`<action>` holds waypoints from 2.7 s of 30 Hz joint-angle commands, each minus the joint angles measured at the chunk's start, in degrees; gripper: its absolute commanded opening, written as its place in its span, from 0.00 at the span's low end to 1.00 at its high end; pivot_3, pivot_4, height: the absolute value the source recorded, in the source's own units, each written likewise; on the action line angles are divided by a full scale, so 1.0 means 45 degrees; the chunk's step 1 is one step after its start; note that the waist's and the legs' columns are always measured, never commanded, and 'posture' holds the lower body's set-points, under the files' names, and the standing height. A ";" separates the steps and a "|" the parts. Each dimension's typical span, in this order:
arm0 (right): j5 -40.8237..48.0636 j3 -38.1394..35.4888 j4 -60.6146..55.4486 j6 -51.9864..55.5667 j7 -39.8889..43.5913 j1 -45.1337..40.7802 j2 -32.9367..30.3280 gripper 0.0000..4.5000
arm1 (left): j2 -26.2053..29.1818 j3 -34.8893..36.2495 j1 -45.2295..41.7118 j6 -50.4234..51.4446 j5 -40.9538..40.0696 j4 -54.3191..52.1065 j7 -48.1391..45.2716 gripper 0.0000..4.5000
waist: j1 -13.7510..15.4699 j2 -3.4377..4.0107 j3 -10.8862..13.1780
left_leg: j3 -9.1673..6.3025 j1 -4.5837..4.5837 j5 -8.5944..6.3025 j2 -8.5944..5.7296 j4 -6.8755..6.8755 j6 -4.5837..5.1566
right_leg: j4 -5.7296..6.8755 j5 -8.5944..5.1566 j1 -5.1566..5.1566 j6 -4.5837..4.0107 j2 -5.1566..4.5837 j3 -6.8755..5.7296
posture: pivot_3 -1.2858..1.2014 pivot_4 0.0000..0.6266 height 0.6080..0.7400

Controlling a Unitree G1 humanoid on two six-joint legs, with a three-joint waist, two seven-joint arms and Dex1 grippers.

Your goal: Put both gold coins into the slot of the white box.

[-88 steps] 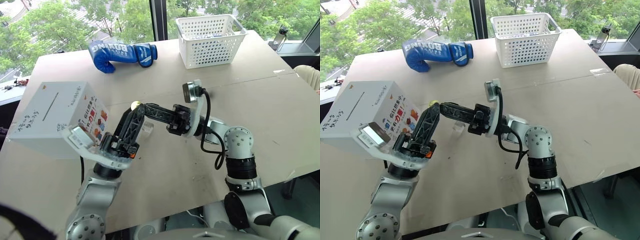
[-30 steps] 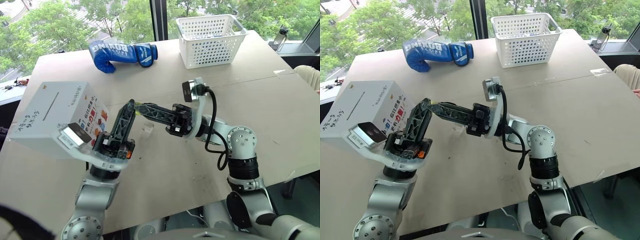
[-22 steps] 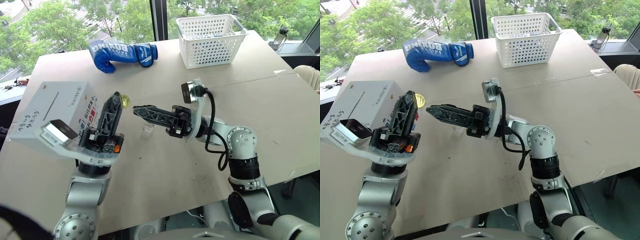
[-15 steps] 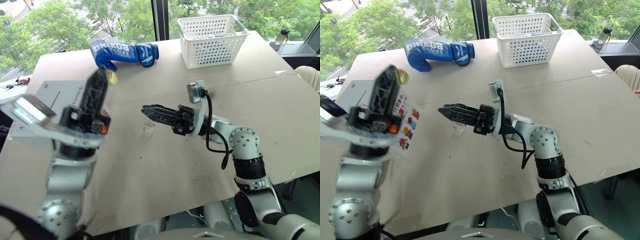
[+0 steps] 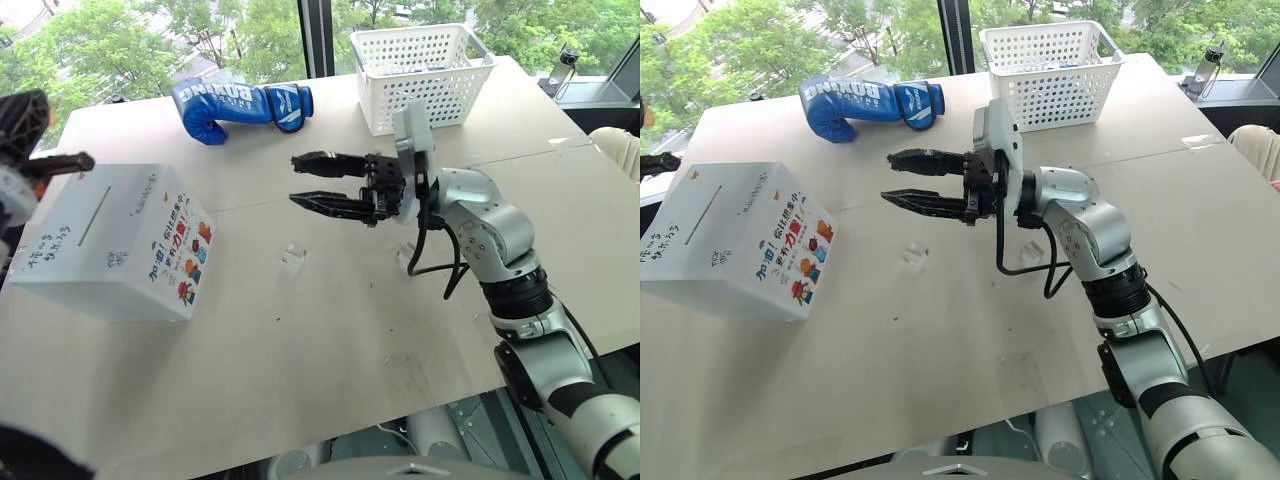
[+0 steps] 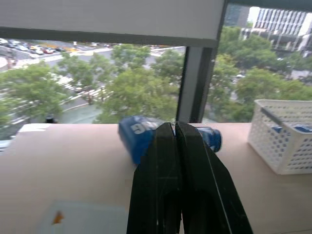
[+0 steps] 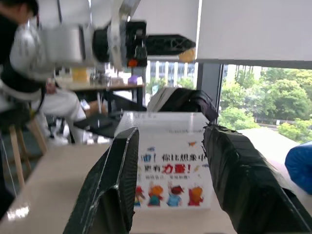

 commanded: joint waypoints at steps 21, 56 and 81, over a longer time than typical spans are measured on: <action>-0.0513 -0.0220 0.0043 -0.0642 0.0753 -0.0511 0.0083 0.51 | -0.2157 0.0311 0.2659 0.2147 0.3893 0.0225 -0.3791 0.00 | 0.0043 0.0001 -0.0001 | 0.0005 0.0007 -0.0006 0.0010 0.0007 -0.0015 | 0.0016 0.0001 0.0004 -0.0008 -0.0002 0.0004 | 0.52 0.24 0.85; -0.0343 -0.0238 -0.0728 -0.0003 0.0197 -0.0264 -0.0092 0.51 | -0.3934 -0.1362 0.1023 0.2600 0.6459 -0.0175 -0.5934 0.16 | 0.0043 0.0031 -0.0018 | 0.0009 0.0024 -0.0005 0.0006 0.0014 -0.0017 | 0.0057 0.0002 0.0005 -0.0007 -0.0021 0.0010 | 0.52 0.24 0.85; -0.1568 -0.3030 -0.1228 -0.2630 0.0276 0.8619 -0.4548 0.51 | -0.8048 -1.0793 0.6622 -0.3866 1.2405 -0.3564 -0.8892 0.99 | 0.0310 0.0035 -0.0038 | 0.0076 0.0027 -0.0025 0.0018 0.0015 0.0018 | 0.0008 0.0000 0.0030 -0.0010 0.0000 0.0056 | 0.52 0.24 0.85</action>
